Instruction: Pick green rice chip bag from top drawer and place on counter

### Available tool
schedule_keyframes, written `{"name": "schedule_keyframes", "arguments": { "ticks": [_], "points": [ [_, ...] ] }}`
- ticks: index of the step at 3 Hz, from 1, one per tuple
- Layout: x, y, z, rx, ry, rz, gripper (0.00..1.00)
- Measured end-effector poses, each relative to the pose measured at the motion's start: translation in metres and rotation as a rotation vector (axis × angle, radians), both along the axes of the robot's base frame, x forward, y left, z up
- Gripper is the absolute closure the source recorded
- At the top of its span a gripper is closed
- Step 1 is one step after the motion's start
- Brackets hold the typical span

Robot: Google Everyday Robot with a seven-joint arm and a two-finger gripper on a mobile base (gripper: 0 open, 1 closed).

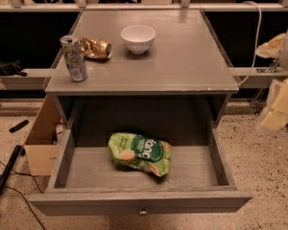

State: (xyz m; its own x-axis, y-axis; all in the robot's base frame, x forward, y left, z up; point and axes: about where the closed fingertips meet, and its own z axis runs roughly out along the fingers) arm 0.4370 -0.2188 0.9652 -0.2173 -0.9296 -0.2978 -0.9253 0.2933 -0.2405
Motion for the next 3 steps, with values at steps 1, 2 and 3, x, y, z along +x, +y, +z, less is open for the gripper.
{"name": "schedule_keyframes", "arguments": {
  "ticks": [1, 2, 3],
  "points": [
    [0.001, 0.004, -0.035, 0.139, 0.003, -0.002, 0.00],
    [0.000, 0.006, -0.033, 0.149, -0.003, -0.005, 0.00],
    [-0.001, 0.005, -0.044, 0.241, -0.003, -0.035, 0.00]
  ]
}}
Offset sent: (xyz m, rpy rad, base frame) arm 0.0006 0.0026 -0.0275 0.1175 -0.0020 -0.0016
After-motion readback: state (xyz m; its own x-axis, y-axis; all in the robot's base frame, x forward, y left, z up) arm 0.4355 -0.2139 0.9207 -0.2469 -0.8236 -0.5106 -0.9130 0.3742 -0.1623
